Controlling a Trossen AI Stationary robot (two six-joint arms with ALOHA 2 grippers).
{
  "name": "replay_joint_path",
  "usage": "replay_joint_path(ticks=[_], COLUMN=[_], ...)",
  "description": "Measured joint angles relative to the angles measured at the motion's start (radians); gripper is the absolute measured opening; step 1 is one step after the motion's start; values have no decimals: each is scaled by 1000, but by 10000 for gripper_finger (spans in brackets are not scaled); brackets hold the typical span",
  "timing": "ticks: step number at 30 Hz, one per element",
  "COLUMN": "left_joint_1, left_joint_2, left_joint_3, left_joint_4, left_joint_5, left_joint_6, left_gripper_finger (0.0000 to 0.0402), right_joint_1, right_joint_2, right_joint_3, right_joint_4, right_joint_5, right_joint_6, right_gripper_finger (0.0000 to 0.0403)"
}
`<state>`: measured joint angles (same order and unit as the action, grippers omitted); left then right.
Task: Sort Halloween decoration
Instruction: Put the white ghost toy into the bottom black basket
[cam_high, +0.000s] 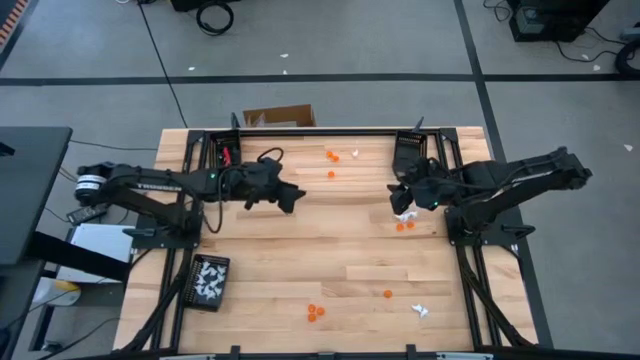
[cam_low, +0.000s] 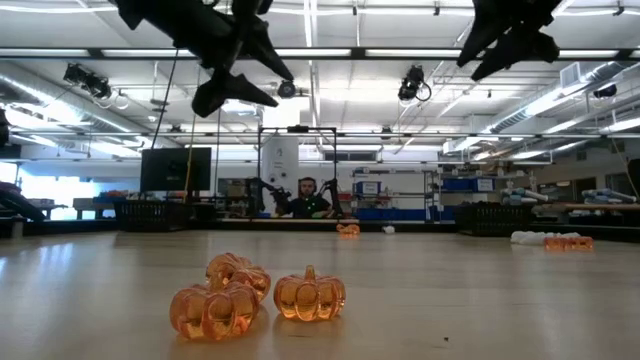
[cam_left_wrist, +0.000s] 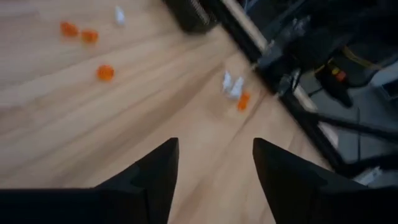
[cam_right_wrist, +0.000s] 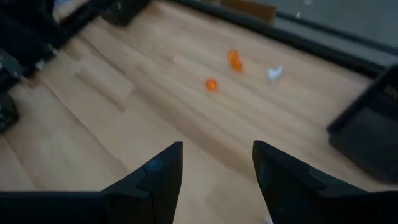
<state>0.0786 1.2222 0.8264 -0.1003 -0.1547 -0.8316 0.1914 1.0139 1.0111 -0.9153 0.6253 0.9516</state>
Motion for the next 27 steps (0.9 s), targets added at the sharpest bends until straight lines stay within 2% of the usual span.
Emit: replay_joint_path(ticks=[4, 6, 9, 13, 19, 23, 27], left_joint_1=[13, 20, 59, 99, 148, 195, 235], left_joint_2=[27, 61, 148, 307, 557, 730, 891], left_joint_3=[0, 2, 2, 75, 352, 570, 759], left_joint_4=[45, 94, 229, 222, 147, 48, -49], left_joint_5=[-30, -36, 24, 67, 64, 12, 6], left_joint_6=[101, 98, 54, 46, 85, 41, 30], left_gripper_finger=[219, 219, 219, 219, 219, 219, 219], right_joint_1=[-37, -47, -50, -51, -50, -57, -72], right_joint_2=[-2, -2, -3, -6, -26, -37, -42], right_joint_3=[0, 0, 0, 0, 0, 0, 0], right_joint_4=[-69, -86, -82, -87, -111, -141, -150], right_joint_5=[-77, -105, -152, -229, -320, -270, -224], right_joint_6=[71, 105, 126, 111, 73, 62, 63], right_gripper_finger=[201, 201, 201, 201, 201, 201, 201])
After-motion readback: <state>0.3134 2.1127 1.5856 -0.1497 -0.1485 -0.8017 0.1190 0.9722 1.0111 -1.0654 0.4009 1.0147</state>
